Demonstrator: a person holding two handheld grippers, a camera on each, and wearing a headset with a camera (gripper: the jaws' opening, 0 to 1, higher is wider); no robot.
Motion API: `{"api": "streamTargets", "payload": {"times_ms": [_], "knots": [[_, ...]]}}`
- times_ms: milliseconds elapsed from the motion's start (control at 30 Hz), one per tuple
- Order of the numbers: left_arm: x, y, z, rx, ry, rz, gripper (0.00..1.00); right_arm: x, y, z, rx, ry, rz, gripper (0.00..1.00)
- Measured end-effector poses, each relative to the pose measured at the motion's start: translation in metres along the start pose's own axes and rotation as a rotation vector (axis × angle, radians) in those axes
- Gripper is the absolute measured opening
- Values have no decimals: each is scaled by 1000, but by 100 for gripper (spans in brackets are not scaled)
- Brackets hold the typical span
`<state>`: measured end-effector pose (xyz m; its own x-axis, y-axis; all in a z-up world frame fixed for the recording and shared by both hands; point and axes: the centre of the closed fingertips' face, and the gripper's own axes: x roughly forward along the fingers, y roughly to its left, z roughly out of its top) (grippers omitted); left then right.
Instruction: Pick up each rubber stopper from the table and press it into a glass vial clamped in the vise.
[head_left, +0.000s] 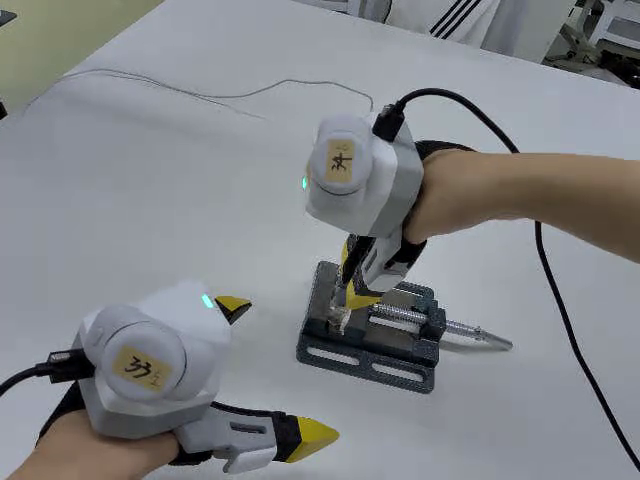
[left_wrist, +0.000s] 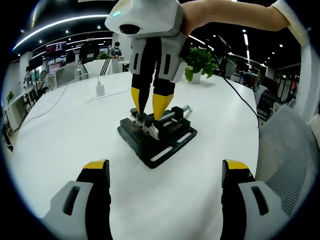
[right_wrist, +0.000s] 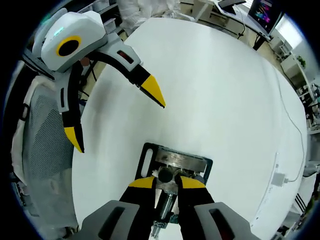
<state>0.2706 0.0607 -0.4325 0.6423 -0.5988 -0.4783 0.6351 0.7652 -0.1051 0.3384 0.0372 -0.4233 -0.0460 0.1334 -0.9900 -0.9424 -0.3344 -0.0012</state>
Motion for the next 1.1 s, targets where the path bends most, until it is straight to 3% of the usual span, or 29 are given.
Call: {"api": "streamTargets", "payload": {"times_ms": [167, 533, 1100], "knots": [[1, 0, 1, 5, 0, -2, 92, -7, 0, 0, 21, -38, 2, 11], [-1, 3, 4, 10, 0, 3, 92, -5, 4, 2, 58, -92, 12, 4], [-2, 3, -2, -5, 10, 4, 92, 4, 4, 3, 67, -88, 25, 1]]}}
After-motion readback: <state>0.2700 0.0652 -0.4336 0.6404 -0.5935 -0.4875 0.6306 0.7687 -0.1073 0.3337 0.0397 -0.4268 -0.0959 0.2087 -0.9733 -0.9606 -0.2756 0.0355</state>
